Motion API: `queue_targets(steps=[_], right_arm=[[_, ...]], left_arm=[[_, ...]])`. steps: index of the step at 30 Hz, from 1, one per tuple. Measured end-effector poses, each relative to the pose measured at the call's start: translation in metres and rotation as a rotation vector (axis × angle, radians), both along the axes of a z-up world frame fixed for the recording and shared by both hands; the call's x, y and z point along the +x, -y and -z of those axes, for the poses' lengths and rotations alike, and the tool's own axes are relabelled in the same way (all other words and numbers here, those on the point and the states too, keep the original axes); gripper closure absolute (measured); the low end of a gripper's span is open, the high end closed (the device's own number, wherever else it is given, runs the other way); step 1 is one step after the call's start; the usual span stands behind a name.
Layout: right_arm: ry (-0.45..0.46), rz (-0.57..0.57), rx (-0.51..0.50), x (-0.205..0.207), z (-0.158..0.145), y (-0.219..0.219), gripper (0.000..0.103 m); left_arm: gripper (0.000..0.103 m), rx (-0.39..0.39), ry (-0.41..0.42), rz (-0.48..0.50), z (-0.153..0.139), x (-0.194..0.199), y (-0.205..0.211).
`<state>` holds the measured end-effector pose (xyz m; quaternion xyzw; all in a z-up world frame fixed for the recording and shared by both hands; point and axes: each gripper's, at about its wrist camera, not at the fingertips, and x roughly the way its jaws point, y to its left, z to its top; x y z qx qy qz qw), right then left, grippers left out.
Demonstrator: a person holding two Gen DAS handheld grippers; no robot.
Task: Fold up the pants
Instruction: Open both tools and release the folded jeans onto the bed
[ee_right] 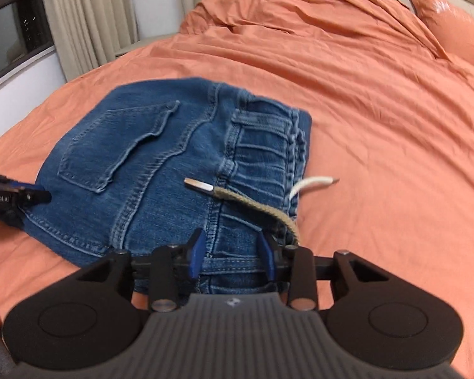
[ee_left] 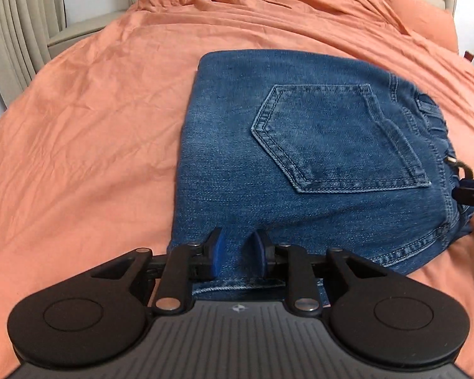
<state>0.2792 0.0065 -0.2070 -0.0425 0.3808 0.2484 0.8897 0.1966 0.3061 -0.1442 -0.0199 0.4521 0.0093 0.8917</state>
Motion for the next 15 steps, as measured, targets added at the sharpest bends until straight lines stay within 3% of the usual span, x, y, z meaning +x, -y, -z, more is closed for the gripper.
queue_targets(steps=[7, 13, 15], right_arm=[[-0.049, 0.005, -0.034, 0.012, -0.015, -0.008, 0.070], [0.007, 0.008, -0.010, -0.009, -0.072, -0.003, 0.056], [0.048, 0.010, 0.026, -0.023, -0.098, 0.002, 0.047]], left_arm=[[0.075, -0.004, -0.008, -0.038, -0.025, -0.002, -0.001], [0.071, 0.069, 0.151, -0.038, -0.094, -0.036, 0.024], [0.063, 0.113, 0.219, -0.048, -0.120, -0.051, 0.038]])
